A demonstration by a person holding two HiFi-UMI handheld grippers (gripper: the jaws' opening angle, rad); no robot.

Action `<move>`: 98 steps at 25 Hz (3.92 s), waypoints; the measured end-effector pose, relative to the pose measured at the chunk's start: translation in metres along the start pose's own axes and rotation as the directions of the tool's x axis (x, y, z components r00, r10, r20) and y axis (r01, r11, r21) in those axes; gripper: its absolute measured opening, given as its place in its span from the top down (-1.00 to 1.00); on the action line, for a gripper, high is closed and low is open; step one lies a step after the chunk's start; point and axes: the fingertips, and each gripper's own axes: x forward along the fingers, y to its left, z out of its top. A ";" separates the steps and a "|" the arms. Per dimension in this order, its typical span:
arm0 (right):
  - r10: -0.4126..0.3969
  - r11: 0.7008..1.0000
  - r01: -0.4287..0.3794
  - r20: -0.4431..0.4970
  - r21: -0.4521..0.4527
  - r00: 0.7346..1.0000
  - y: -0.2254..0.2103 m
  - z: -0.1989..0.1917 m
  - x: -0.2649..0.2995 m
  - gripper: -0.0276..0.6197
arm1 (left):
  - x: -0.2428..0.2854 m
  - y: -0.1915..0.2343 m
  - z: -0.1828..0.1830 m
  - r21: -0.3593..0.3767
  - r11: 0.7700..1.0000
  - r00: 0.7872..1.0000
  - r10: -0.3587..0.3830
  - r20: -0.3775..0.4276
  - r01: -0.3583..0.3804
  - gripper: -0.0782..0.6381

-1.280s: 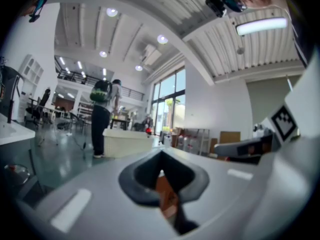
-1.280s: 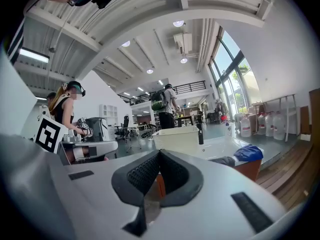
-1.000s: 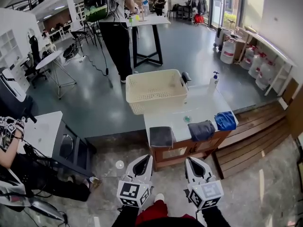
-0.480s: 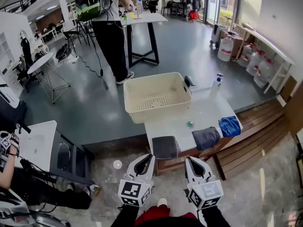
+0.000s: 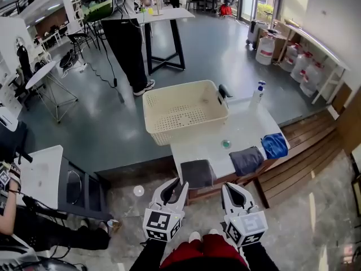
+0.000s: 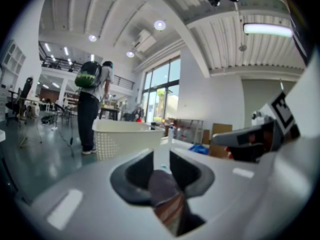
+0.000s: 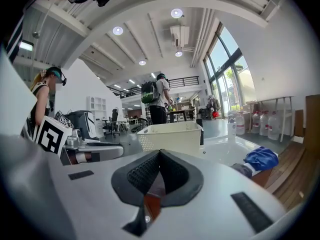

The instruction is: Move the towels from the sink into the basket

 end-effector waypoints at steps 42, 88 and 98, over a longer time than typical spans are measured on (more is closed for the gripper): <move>-0.035 0.998 0.044 -0.189 0.042 0.981 -0.046 -0.068 0.022 0.89 | 0.086 -0.006 -0.095 0.101 0.991 0.915 -0.038 -0.402 0.086 0.15; -0.010 0.999 0.020 -0.248 0.039 0.969 -0.056 -0.075 0.053 0.89 | 0.125 -0.014 -0.126 0.141 0.961 0.734 -0.084 -0.674 0.238 0.50; -0.006 0.999 0.014 -0.270 0.030 0.963 -0.061 -0.075 0.060 0.89 | 0.128 -0.015 -0.120 0.133 0.970 0.758 -0.069 -0.648 0.202 0.57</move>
